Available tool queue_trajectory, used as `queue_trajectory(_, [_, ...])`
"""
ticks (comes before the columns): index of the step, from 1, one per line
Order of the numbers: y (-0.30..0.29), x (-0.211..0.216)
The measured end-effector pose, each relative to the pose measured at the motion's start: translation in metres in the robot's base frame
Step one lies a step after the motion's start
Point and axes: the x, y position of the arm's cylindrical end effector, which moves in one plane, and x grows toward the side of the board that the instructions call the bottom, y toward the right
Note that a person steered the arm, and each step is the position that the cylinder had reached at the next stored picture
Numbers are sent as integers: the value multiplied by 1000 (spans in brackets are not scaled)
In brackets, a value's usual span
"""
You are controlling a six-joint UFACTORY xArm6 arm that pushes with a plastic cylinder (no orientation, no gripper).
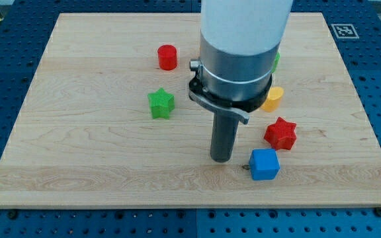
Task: Move the arm left to the blue cube
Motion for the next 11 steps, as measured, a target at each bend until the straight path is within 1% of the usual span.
queue_trajectory(1, [4,2])
queue_trajectory(2, [11,-7])
queue_trajectory(3, [11,-34])
queue_trajectory(4, [24,-17])
queue_trajectory(5, [28,-11])
queue_trajectory(7, [28,-18])
queue_trajectory(9, [28,0])
queue_trajectory(11, [28,6])
